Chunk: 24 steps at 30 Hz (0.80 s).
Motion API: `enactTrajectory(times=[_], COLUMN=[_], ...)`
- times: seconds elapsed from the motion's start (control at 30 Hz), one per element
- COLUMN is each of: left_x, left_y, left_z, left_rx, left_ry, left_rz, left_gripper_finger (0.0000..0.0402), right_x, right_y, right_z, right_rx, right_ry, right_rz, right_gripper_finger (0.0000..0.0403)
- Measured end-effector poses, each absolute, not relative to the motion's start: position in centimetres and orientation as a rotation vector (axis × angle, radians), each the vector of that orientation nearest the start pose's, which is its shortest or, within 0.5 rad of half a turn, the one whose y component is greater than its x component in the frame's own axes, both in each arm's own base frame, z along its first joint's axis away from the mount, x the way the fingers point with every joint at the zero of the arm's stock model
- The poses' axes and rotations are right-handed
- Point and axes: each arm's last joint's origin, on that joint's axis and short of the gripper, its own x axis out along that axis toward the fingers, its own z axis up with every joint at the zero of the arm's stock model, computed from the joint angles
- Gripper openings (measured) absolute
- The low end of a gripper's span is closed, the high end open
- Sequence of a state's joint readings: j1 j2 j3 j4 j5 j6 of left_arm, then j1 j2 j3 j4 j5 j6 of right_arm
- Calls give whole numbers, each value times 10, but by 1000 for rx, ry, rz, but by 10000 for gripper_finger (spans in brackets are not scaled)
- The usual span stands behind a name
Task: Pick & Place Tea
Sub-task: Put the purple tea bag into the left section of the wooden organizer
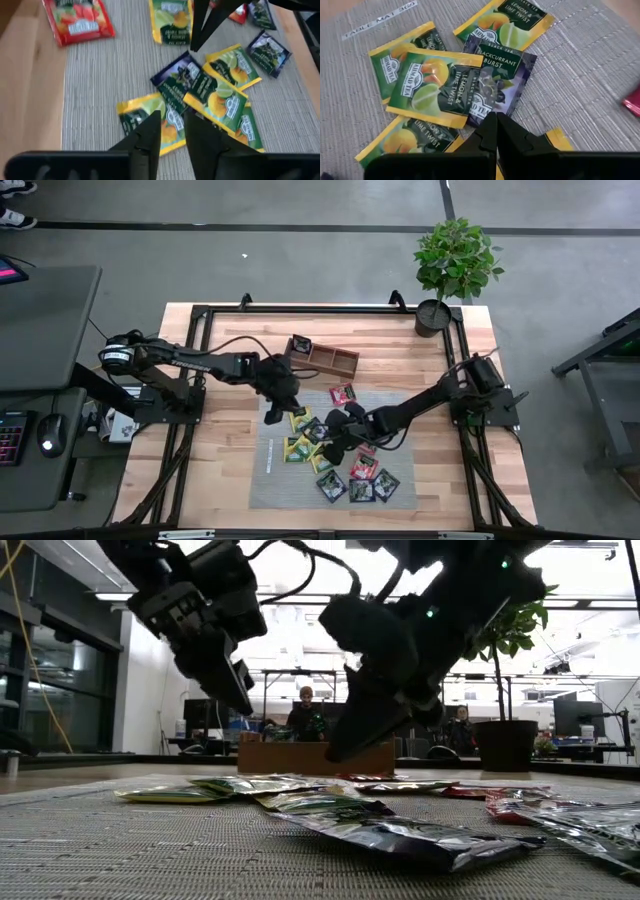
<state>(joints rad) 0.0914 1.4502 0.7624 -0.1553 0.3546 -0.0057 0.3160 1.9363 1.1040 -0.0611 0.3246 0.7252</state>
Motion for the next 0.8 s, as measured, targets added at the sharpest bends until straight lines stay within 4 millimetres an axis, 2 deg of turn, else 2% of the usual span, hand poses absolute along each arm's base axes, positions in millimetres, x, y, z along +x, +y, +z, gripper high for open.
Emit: enactTrajectory(times=[0.23, 0.6, 0.8], left_x=[278, 284, 284], left_y=[15, 16, 16], left_z=[184, 183, 181], left_rx=[-191, -209, -211], left_ry=[822, 793, 806], left_rz=[-239, -229, -226], left_gripper_finger=[124, 127, 127], right_x=[370, 370, 374], right_y=[108, 109, 110], right_z=[131, 130, 116], right_rx=[410, 414, 430], right_ry=[790, 798, 820], right_rz=[-302, -290, -267], right_gripper_finger=[0, 0, 0])
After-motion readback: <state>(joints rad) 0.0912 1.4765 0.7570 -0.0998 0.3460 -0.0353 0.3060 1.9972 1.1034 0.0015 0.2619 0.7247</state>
